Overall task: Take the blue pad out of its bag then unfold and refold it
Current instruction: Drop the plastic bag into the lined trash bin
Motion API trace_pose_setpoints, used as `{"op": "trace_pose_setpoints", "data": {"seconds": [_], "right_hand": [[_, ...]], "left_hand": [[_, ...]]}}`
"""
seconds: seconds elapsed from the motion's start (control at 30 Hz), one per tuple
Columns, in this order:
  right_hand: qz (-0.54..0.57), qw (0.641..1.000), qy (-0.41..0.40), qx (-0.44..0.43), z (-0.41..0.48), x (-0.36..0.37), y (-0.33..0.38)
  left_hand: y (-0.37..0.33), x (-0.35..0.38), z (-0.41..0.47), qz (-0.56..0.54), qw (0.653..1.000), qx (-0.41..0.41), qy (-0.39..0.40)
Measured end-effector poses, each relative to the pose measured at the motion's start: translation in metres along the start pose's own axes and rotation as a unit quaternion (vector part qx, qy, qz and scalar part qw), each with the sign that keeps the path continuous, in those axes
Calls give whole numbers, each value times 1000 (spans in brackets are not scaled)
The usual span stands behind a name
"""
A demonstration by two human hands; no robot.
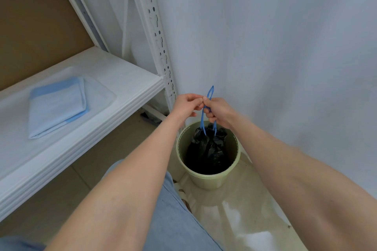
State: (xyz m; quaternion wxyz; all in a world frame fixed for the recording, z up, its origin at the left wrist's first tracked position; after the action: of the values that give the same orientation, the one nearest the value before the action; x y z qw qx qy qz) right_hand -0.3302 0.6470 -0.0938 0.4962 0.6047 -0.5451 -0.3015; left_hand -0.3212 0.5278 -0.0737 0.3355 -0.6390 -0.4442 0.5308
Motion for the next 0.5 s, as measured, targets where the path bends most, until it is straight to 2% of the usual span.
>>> {"op": "trace_pose_setpoints", "data": {"seconds": [0.13, 0.27, 0.43, 0.5], "right_hand": [[11, 1000, 1, 6, -2, 2, 2], [-22, 1000, 3, -3, -5, 3, 3], [-20, 998, -52, -9, -1, 2, 2], [-20, 999, -50, -5, 1, -2, 2]], "left_hand": [[4, -1, 0, -26, 1000, 4, 16], [5, -3, -2, -4, 999, 0, 32], [9, -5, -3, 6, 1000, -9, 10], [12, -7, -4, 1, 999, -20, 36]]}}
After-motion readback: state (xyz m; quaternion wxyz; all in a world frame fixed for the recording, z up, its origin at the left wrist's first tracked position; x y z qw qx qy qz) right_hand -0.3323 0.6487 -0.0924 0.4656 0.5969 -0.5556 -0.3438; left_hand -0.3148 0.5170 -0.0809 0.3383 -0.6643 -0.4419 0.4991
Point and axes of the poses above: each hand's wrist, its own z-axis towards the middle knuckle, its own x-axis out of the palm, y = z × x, the point moved 3 cm from there along z, towards the middle knuckle, and after that the axes turned 9 degrees about z, right-handed, at the moved point
